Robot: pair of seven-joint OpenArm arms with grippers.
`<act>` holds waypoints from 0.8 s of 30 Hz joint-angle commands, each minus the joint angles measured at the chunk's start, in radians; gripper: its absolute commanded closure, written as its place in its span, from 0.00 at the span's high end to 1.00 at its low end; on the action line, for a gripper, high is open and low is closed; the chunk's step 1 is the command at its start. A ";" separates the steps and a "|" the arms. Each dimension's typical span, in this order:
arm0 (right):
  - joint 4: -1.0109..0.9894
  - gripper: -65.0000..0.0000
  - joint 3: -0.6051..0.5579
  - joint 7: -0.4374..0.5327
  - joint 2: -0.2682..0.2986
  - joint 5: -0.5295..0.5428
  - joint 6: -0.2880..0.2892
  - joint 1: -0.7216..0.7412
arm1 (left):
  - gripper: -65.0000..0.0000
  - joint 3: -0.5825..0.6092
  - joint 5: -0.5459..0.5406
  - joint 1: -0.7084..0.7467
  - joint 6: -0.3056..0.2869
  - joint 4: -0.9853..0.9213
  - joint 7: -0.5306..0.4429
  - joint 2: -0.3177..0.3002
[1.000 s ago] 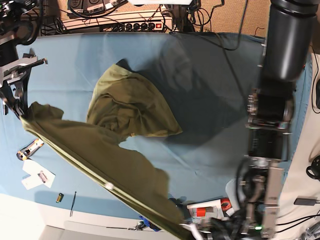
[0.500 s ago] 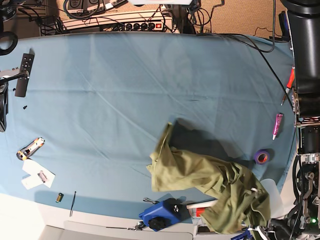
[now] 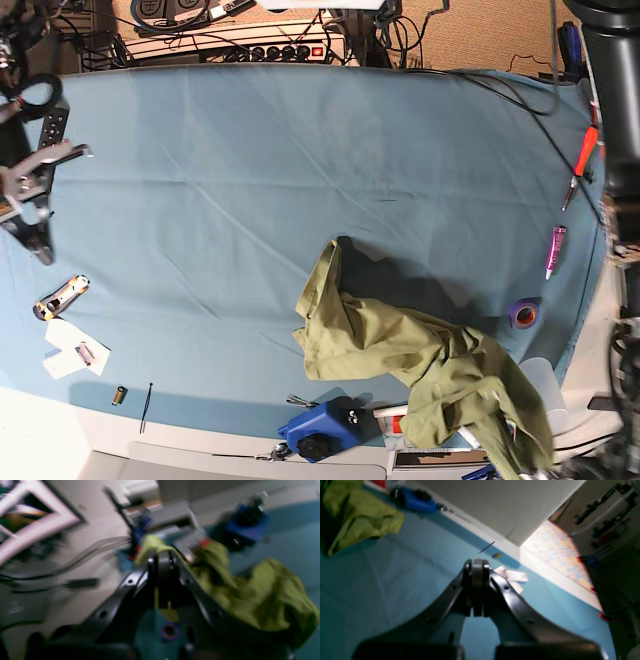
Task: Layout the t-shirt on the table in an organized manner, then fold the t-shirt properly
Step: 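Release the t-shirt from both grippers, dropping it near the tape roll, then drag the t-shirt with the left gripper toward the table center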
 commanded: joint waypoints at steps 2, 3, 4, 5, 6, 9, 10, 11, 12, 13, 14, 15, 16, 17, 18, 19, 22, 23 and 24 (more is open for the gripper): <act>0.009 0.00 -0.046 0.036 -0.006 -0.022 -0.013 0.004 | 0.00 -0.008 -0.037 -0.082 -0.026 0.015 -0.030 -0.045; 0.009 0.00 -0.069 0.037 -0.021 -0.036 -0.029 0.004 | 0.00 -0.008 -0.057 -0.099 -0.043 0.015 -0.030 -0.064; 0.009 0.00 -0.086 0.042 -0.040 -0.045 -0.040 0.004 | 0.00 -0.008 -0.077 -0.115 -0.049 0.015 -0.029 -0.082; 0.009 0.00 -0.100 0.043 -0.061 -0.052 -0.048 0.008 | 0.00 -0.008 -0.093 -0.128 -0.049 0.015 -0.026 -0.097; 0.009 0.00 -0.108 0.042 -0.083 -0.058 -0.050 0.014 | 0.00 -0.008 -0.093 -0.138 -0.049 0.015 -0.023 -0.108; 0.009 0.00 -0.113 0.043 -0.151 -0.062 -0.061 0.040 | 0.00 -0.008 -0.093 -0.148 -0.049 0.015 -0.024 -0.129; 0.009 0.00 -0.113 0.043 -0.174 -0.062 -0.070 0.049 | 0.00 -0.008 -0.093 -0.147 -0.049 0.015 -0.024 -0.134; 0.009 0.00 -0.113 0.043 -0.197 -0.062 -0.077 0.056 | 0.00 -0.008 -0.093 -0.148 -0.049 0.015 -0.024 -0.139; 0.009 0.00 -0.113 0.043 -0.220 -0.061 -0.080 0.062 | 0.00 -0.008 -0.093 -0.148 -0.049 0.015 -0.029 -0.142; 0.009 0.00 -0.113 0.043 -0.243 -0.062 -0.080 0.067 | 0.00 -0.008 -0.097 -0.150 -0.049 0.015 -0.035 -0.145; 0.009 0.00 -0.113 0.043 -0.265 -0.061 -0.080 0.068 | 0.00 -0.008 -0.110 -0.155 -0.050 0.015 -0.038 -0.146; 0.009 0.00 -0.113 0.040 -0.285 -0.062 -0.079 0.067 | 0.00 -0.008 -0.133 -0.162 -0.051 0.015 -0.037 -0.146; 0.009 0.00 -0.113 0.032 -0.304 -0.062 -0.079 0.067 | 0.00 -0.008 -0.158 -0.171 -0.074 0.015 -0.037 -0.143; 0.009 0.00 -0.113 0.023 -0.323 -0.062 -0.079 0.067 | 0.00 -0.006 -0.181 -0.180 -0.099 0.015 -0.037 -0.140; 0.009 0.00 -0.113 0.011 -0.341 -0.063 -0.079 0.067 | 0.00 -0.005 -0.202 -0.190 -0.116 0.015 -0.033 -0.135; 0.009 0.00 -0.113 0.002 -0.357 -0.063 -0.075 0.067 | 0.00 0.000 -0.213 -0.190 -0.121 0.015 -0.029 -0.127; 0.009 0.00 -0.113 -0.017 -0.396 -0.063 -0.042 0.066 | 0.00 0.018 -0.217 -0.190 -0.123 0.015 -0.022 -0.087; 0.009 0.00 -0.113 -0.022 -0.406 -0.062 -0.025 0.066 | 0.00 0.033 -0.217 -0.190 -0.123 0.015 -0.021 -0.072; 0.009 0.00 -0.113 -0.027 -0.416 -0.062 -0.016 0.066 | 0.00 0.053 -0.217 -0.190 -0.123 0.015 -0.020 -0.056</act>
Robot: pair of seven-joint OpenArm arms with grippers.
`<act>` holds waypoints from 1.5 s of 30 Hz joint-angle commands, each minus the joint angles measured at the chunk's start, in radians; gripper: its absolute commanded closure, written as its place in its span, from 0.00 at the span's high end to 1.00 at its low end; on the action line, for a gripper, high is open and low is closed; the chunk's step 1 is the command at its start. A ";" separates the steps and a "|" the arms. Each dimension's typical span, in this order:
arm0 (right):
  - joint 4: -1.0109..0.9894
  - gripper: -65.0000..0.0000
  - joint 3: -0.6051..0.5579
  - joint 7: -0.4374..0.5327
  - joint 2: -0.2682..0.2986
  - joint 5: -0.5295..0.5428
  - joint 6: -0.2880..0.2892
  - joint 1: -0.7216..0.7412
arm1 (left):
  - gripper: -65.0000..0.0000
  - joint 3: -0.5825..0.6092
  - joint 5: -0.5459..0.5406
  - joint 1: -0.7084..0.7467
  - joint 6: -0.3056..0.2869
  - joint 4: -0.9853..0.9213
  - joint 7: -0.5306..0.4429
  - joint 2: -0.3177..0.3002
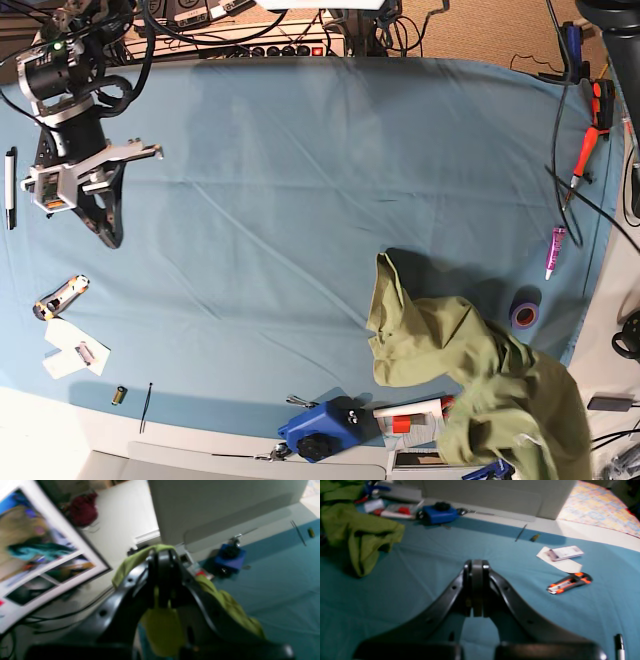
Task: Layout the t-shirt on the table in an organized manner, then fold the t-shirt properly
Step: 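Drag the t-shirt with the left gripper toward the table center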
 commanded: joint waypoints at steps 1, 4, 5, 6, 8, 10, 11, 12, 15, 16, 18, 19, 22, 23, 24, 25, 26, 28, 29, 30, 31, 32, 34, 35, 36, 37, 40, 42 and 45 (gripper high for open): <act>0.013 0.00 0.005 0.019 -0.001 0.010 0.002 0.005 | 0.00 0.018 -0.012 -0.043 -0.003 0.012 -0.021 0.014; 0.013 0.02 0.005 0.003 -0.024 0.010 0.040 0.002 | 0.00 0.111 -0.007 -0.043 -0.003 0.012 -0.010 0.075; 0.013 0.05 0.005 0.001 -0.028 0.010 0.048 -0.002 | 0.00 0.139 0.002 -0.043 -0.003 0.012 -0.012 0.099; 0.013 0.09 0.005 0.000 -0.031 0.010 0.055 -0.006 | 0.00 0.161 0.015 -0.043 -0.002 0.012 -0.011 0.126; 0.013 0.10 0.005 -0.006 -0.030 0.008 0.059 -0.019 | 0.00 0.188 0.037 -0.043 0.012 0.012 -0.012 0.181; 0.013 0.10 0.006 -0.022 -0.030 -0.015 0.058 -0.022 | 0.00 0.194 0.054 -0.043 0.027 0.012 -0.010 0.240; 0.013 0.10 0.006 -0.028 -0.030 -0.028 0.058 -0.022 | 0.00 0.194 0.062 -0.043 0.027 0.012 -0.010 0.267; 0.013 0.10 0.008 -0.028 -0.030 -0.040 0.058 -0.022 | 0.00 0.194 0.067 -0.043 0.027 0.012 -0.010 0.294; 0.013 0.10 0.008 -0.028 -0.030 -0.055 0.057 -0.022 | 0.00 0.194 0.092 -0.043 0.027 0.006 -0.010 0.373; 0.013 0.10 0.008 -0.029 -0.030 -0.055 0.057 -0.022 | 0.00 0.194 0.092 -0.043 0.026 -0.004 -0.010 0.399; 0.013 0.10 0.008 -0.033 -0.030 -0.055 0.057 -0.022 | 0.00 0.194 0.091 -0.043 0.026 -0.044 -0.011 0.457; 0.013 0.10 0.008 -0.036 -0.030 -0.059 0.057 -0.022 | 0.00 0.194 0.091 -0.043 0.027 -0.068 -0.011 0.485; 0.013 0.10 0.008 -0.044 -0.030 -0.086 0.057 -0.022 | 0.00 0.194 0.091 -0.043 0.027 -0.150 -0.012 0.570; 0.013 0.10 0.008 -0.050 -0.030 -0.098 0.053 -0.023 | 0.00 0.194 0.091 -0.043 0.027 -0.175 -0.012 0.596; 0.013 0.10 0.008 -0.054 -0.030 -0.110 0.047 -0.024 | 0.00 0.194 0.091 -0.043 0.027 -0.196 -0.013 0.621; 0.013 0.10 0.008 -0.054 -0.030 -0.126 0.032 -0.028 | 0.00 0.194 0.091 -0.043 0.027 -0.213 -0.014 0.645; 0.013 0.10 0.008 -0.054 -0.030 -0.139 0.020 -0.033 | 0.00 0.194 0.091 -0.043 0.027 -0.230 -0.014 0.667; 0.013 0.10 0.008 -0.052 -0.030 -0.171 0.002 -0.044 | 0.00 0.194 0.092 -0.043 0.023 -0.256 -0.027 0.712; 0.013 0.10 0.008 -0.052 -0.030 -0.183 -0.006 -0.052 | 0.00 0.194 0.092 -0.043 0.023 -0.267 -0.039 0.735; 0.013 0.10 0.008 -0.051 -0.030 -0.193 -0.014 -0.063 | 0.00 0.194 0.099 -0.043 0.023 -0.273 -0.051 0.756; 0.013 0.10 0.008 -0.051 -0.030 -0.194 -0.018 -0.074 | 0.00 0.194 0.116 -0.043 0.019 -0.274 -0.066 0.764; 0.013 0.10 0.008 -0.049 -0.035 -0.195 -0.018 -0.084 | 0.00 0.204 0.104 -0.043 0.004 -0.273 -0.100 0.764; 0.013 0.10 0.016 -0.048 -0.043 -0.196 -0.018 -0.107 | 0.00 0.210 0.134 -0.043 -0.006 -0.273 -0.151 0.764; 0.013 0.10 0.027 -0.045 -0.043 -0.195 -0.018 -0.118 | 0.00 0.212 0.138 -0.043 -0.006 -0.273 -0.163 0.764; 0.013 0.10 0.039 -0.046 -0.043 -0.192 -0.018 -0.123 | 0.00 0.212 0.149 -0.043 -0.002 -0.273 -0.164 0.764; 0.013 0.10 0.053 -0.045 -0.043 -0.190 -0.018 -0.125 | 0.00 0.212 0.152 -0.043 -0.003 -0.273 -0.163 0.764; 0.013 0.10 0.096 -0.035 -0.043 -0.148 -0.018 -0.125 | 0.00 0.212 0.132 -0.043 -0.003 -0.273 -0.139 0.764; 0.013 0.10 0.114 -0.020 -0.043 -0.125 -0.018 -0.124 | 0.00 0.212 0.115 -0.043 -0.003 -0.273 -0.109 0.764; 0.013 0.10 0.118 -0.003 -0.043 -0.125 -0.017 -0.124 | 0.00 0.212 0.086 -0.043 -0.003 -0.273 -0.090 0.764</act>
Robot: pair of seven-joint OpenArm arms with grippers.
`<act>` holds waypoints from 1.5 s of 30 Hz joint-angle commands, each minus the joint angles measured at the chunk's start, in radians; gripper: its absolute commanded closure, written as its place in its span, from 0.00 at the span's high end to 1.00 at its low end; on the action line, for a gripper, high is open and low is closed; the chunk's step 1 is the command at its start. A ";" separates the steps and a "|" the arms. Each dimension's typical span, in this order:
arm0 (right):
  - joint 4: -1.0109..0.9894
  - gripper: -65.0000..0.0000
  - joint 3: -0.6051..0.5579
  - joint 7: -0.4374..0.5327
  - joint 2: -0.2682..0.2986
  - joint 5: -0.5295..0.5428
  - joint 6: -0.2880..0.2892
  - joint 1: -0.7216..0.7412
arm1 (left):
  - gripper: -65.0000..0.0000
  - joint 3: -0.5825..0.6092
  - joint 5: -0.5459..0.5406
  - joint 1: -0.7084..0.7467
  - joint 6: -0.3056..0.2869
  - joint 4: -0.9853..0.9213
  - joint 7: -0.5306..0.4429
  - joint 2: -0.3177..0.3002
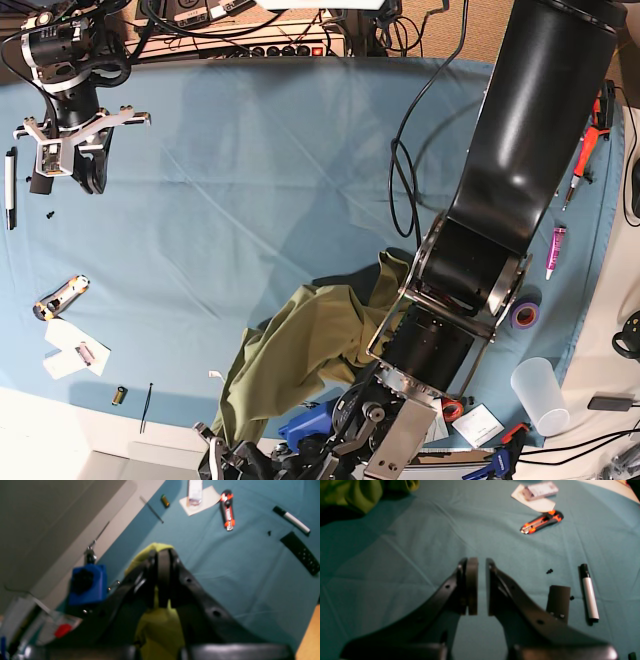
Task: Layout the t-shirt on the table in an organized manner, then fold the t-shirt properly
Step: 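Drag the t-shirt with the left gripper toward the table center, then move the right gripper down and grasp the t-shirt's loose end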
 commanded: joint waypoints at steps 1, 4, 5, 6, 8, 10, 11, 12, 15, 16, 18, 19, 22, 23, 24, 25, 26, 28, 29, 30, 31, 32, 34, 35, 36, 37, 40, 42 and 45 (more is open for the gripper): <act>0.015 0.10 0.006 0.032 0.009 0.012 -0.001 0.000 | 0.00 -0.004 -0.023 -0.049 -0.003 0.014 -0.027 0.025; 0.015 0.10 0.006 0.055 0.009 0.013 -0.001 0.000 | 0.00 -0.004 0.000 -0.043 -0.002 0.014 -0.044 0.025; 0.015 0.10 0.006 0.058 0.009 0.012 -0.001 0.000 | 0.00 -0.004 0.018 -0.036 -0.002 0.014 -0.055 0.025; 0.015 0.10 0.006 0.058 0.009 0.013 -0.001 0.000 | 0.00 -0.004 0.028 -0.031 -0.002 0.014 -0.060 0.025; 0.015 0.10 0.006 0.058 0.009 0.013 -0.001 0.000 | 0.00 -0.004 0.034 -0.018 -0.002 0.014 -0.063 0.025; 0.015 0.10 0.006 0.058 0.009 0.013 -0.001 0.000 | 0.10 -0.004 0.029 -0.008 -0.003 0.014 -0.063 0.025; 0.015 0.10 0.006 0.058 0.009 0.013 -0.001 0.000 | 0.20 -0.003 0.017 -0.006 -0.003 0.014 -0.062 0.025; 0.015 0.10 0.006 0.058 0.009 0.013 -0.001 0.000 | 0.28 -0.003 0.003 -0.005 -0.004 0.014 -0.062 0.025; 0.015 0.10 0.006 0.058 0.009 0.012 -0.001 0.000 | 0.39 -0.003 -0.023 -0.003 -0.034 0.014 -0.062 0.025; 0.015 0.10 0.006 0.058 0.009 0.012 -0.001 0.000 | 0.39 -0.003 -0.023 -0.004 -0.032 0.014 -0.063 0.025; 0.015 0.10 0.006 0.058 0.009 0.012 -0.001 0.000 | 0.39 -0.003 -0.022 -0.004 -0.027 0.014 -0.063 0.025; 0.015 0.10 0.006 0.058 0.009 0.012 -0.001 0.000 | 0.39 -0.003 -0.021 -0.004 -0.023 0.014 -0.062 0.025; 0.015 0.10 0.006 0.058 0.010 0.009 -0.001 0.000 | 0.39 -0.003 -0.002 -0.004 -0.021 0.014 -0.028 0.025; 0.015 0.10 0.006 0.060 0.010 0.008 0.000 0.000 | 0.39 -0.003 -0.003 -0.004 -0.021 0.014 -0.008 0.025; 0.015 0.10 0.006 0.064 0.010 0.003 -0.001 0.000 | 0.39 -0.003 -0.003 -0.004 -0.021 0.014 0.014 0.025; 0.015 0.10 0.006 0.069 0.012 -0.003 -0.001 0.001 | 0.39 -0.003 -0.003 -0.004 -0.021 0.014 0.037 0.025; 0.015 0.10 0.006 0.074 0.017 -0.012 -0.001 0.006 | 0.39 -0.003 -0.003 -0.004 -0.021 0.014 0.057 0.025; 0.015 0.10 0.006 0.076 0.024 -0.038 -0.002 0.030 | 0.39 -0.004 -0.003 -0.004 -0.021 0.014 0.088 0.025; 0.015 0.10 0.006 0.079 0.032 -0.044 -0.002 0.042 | 0.39 -0.004 -0.002 -0.004 -0.021 0.014 0.097 0.025; 0.015 0.10 0.006 0.085 0.037 -0.044 -0.003 0.054 | 0.39 -0.004 0.000 -0.003 -0.021 0.014 0.098 0.019; 0.015 0.10 0.006 0.091 0.040 -0.044 -0.006 0.064 | 0.39 -0.004 0.003 -0.003 -0.020 0.014 0.100 0.009; 0.015 0.10 0.006 0.098 0.045 -0.043 -0.010 0.072 | 0.39 -0.004 0.006 -0.004 -0.020 0.014 0.101 -0.003; 0.015 0.10 0.006 0.113 0.055 -0.041 -0.022 0.083 | 0.39 -0.006 0.016 -0.004 -0.020 0.014 0.103 -0.033; 0.015 0.10 0.004 0.119 0.064 -0.035 -0.025 0.088 | 0.39 -0.006 0.016 -0.004 -0.020 0.014 0.103 -0.052; -0.003 0.10 0.003 0.122 0.074 -0.028 -0.024 0.098 | 0.39 -0.006 0.016 -0.004 -0.020 0.014 0.103 -0.074; -0.043 0.10 -0.002 0.122 0.086 -0.025 -0.024 0.111 | 0.38 -0.006 0.016 -0.004 -0.020 0.014 0.103 -0.097; -0.173 0.10 -0.034 0.124 0.135 -0.025 -0.024 0.165 | 0.38 -0.006 0.015 -0.004 -0.003 0.014 0.102 -0.171; -0.258 0.10 -0.071 0.124 0.167 -0.026 -0.024 0.210 | 0.38 -0.006 0.015 -0.003 0.006 0.014 0.103 -0.217; -0.380 0.10 -0.137 0.124 0.196 -0.030 -0.023 0.283 | 0.38 -0.020 0.015 0.000 0.005 0.014 0.107 -0.277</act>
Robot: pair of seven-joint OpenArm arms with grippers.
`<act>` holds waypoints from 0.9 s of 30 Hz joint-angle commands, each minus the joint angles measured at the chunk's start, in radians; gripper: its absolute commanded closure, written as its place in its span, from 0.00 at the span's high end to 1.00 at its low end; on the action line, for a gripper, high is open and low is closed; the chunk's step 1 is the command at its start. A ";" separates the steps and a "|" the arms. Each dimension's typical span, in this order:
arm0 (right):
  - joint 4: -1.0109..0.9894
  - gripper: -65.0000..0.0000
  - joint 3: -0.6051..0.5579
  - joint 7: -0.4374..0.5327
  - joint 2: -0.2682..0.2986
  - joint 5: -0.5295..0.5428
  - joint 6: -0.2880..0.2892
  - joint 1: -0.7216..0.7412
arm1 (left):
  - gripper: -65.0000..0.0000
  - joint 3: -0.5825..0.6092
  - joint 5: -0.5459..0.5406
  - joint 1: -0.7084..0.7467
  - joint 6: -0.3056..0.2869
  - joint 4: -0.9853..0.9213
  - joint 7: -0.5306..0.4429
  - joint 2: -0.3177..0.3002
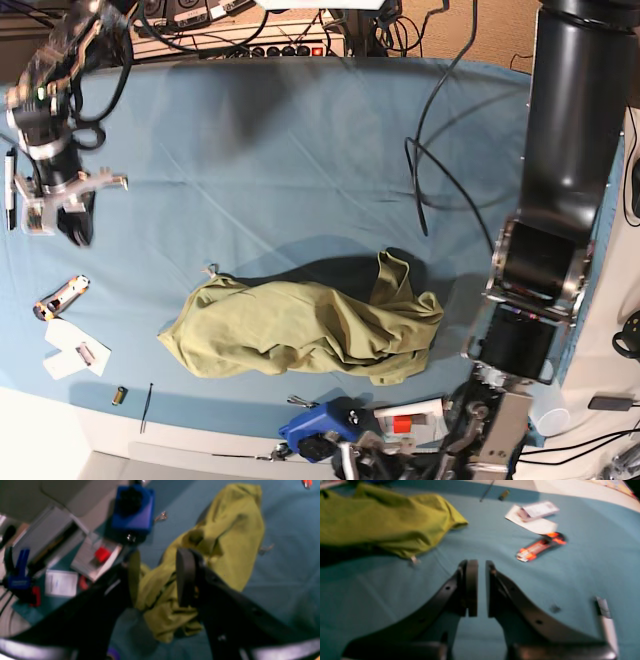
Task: Layout the t-shirt on the table in an organized manner, then fold the t-shirt properly
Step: 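Move the right gripper down and grasp the t-shirt's loose end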
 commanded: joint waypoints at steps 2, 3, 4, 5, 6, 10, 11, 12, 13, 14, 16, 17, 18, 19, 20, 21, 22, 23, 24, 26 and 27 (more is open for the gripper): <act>-0.056 0.10 -0.035 0.026 0.017 -0.002 0.002 0.053 | 0.38 -0.024 -0.006 -0.049 0.001 0.014 -0.009 -0.047; -0.094 0.10 -0.056 0.026 0.017 -0.004 0.002 0.078 | 0.38 -0.032 -0.009 -0.049 0.001 0.014 -0.008 -0.066; -0.133 0.10 -0.074 0.026 0.017 -0.003 0.002 0.103 | 0.38 -0.040 -0.021 -0.049 0.001 0.014 -0.005 -0.086; -0.171 0.10 -0.092 0.026 0.017 -0.003 0.002 0.128 | 0.38 -0.049 -0.040 -0.050 0.000 0.014 0.005 -0.108; -0.208 0.10 -0.108 0.025 0.017 -0.006 0.002 0.151 | 0.38 -0.059 -0.061 -0.050 -0.008 0.014 0.014 -0.129; -0.332 0.11 -0.159 0.026 0.016 -0.045 0.003 0.233 | 0.38 -0.101 -0.120 -0.050 -0.049 0.014 0.044 -0.222; -0.357 0.16 -0.169 0.026 0.017 -0.048 0.011 0.249 | 0.38 -0.114 -0.132 -0.050 -0.050 0.014 0.053 -0.248; -0.381 0.22 -0.180 0.026 0.017 -0.048 0.021 0.263 | 0.38 -0.127 -0.145 -0.050 -0.058 0.014 0.064 -0.272; -0.401 0.29 -0.191 0.026 0.016 -0.047 0.026 0.273 | 0.38 -0.142 -0.157 -0.050 -0.063 0.014 0.074 -0.295; -0.416 0.34 -0.205 0.026 0.014 -0.047 0.025 0.281 | 0.38 -0.155 -0.172 -0.050 -0.063 0.014 0.084 -0.319; -0.441 0.37 -0.233 0.048 0.011 -0.047 0.021 0.290 | 0.38 -0.177 -0.186 -0.050 -0.063 0.014 0.094 -0.367; -0.457 0.37 -0.247 0.075 0.008 -0.047 0.011 0.294 | 0.38 -0.184 -0.185 -0.050 -0.063 0.014 0.093 -0.389; -0.473 0.37 -0.261 0.097 0.005 -0.047 -0.003 0.300 | 0.38 -0.190 -0.186 -0.050 -0.063 0.014 0.093 -0.412; -0.488 0.37 -0.271 0.105 0.001 -0.047 -0.031 0.306 | 0.38 -0.195 -0.186 -0.050 -0.063 0.014 0.093 -0.431; -0.504 0.37 -0.277 0.101 -0.006 -0.048 -0.064 0.316 | 0.38 -0.196 -0.187 -0.050 -0.063 0.014 0.093 -0.451; -0.523 0.37 -0.278 0.101 -0.013 -0.047 -0.092 0.327 | 0.38 -0.196 -0.194 -0.050 -0.063 0.014 0.094 -0.469; -0.545 0.37 -0.275 0.101 -0.023 -0.047 -0.116 0.340 | 0.38 -0.195 -0.202 -0.050 -0.063 0.014 0.094 -0.486; -0.566 0.37 -0.273 0.101 -0.029 -0.047 -0.126 0.351 | 0.38 -0.196 -0.210 -0.050 -0.063 0.014 0.094 -0.502; -0.587 0.37 -0.270 0.100 -0.038 -0.043 -0.126 0.364 | 0.38 -0.196 -0.220 -0.050 -0.068 0.014 0.095 -0.516; -0.628 0.37 -0.270 0.100 -0.054 -0.042 -0.126 0.388 | 0.38 -0.195 -0.232 -0.050 -0.090 0.014 0.096 -0.542; -0.649 0.37 -0.270 0.100 -0.060 -0.039 -0.126 0.397 | 0.38 -0.196 -0.233 -0.050 -0.089 0.014 0.096 -0.550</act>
